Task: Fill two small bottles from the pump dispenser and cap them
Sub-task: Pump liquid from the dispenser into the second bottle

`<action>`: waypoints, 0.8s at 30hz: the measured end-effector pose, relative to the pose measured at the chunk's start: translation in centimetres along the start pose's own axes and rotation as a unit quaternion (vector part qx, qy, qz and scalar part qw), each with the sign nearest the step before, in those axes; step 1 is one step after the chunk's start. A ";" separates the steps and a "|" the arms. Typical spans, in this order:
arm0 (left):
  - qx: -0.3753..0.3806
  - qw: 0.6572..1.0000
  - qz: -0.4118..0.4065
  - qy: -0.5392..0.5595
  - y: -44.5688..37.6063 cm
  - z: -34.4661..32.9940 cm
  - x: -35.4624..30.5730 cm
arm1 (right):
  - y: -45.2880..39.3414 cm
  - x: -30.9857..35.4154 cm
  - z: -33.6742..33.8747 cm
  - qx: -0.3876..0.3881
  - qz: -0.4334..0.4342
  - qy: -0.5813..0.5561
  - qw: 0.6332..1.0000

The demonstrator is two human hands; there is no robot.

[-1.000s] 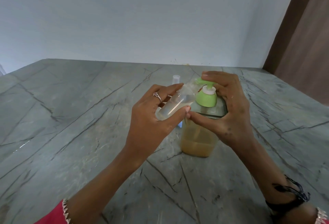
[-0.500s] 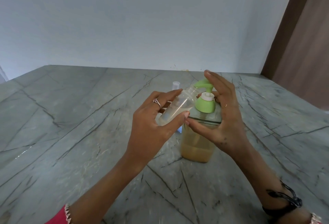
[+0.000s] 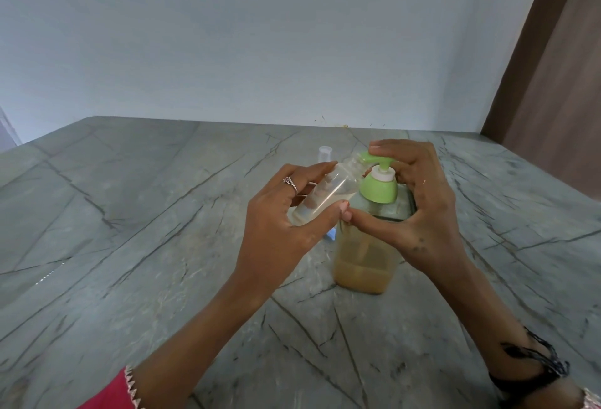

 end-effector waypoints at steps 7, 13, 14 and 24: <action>-0.001 1.000 0.006 0.016 -0.1 0.0 0.0 | 0.1 0.0 -0.1 0.014 -0.019 -0.036 0.999; -0.005 1.000 0.005 0.014 0.0 -0.1 0.0 | 0.1 0.1 -0.1 -0.026 -0.084 -0.143 0.986; -0.005 1.000 0.005 0.014 0.0 -0.1 0.0 | 0.0 0.1 -0.2 -0.037 -0.083 -0.153 0.984; -0.007 1.000 0.013 0.003 0.1 -0.2 0.3 | -0.2 -0.3 -0.5 -0.063 -0.044 -0.111 0.991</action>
Point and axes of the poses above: each hand's wrist, its own y-axis away from the middle knuckle, its own z-axis out of the back of the hand, x = y × z, the point moved 2 cm from there along -y, towards the middle knuckle, and after that the axes turned 1 degree about x, right-handed, at the moved point
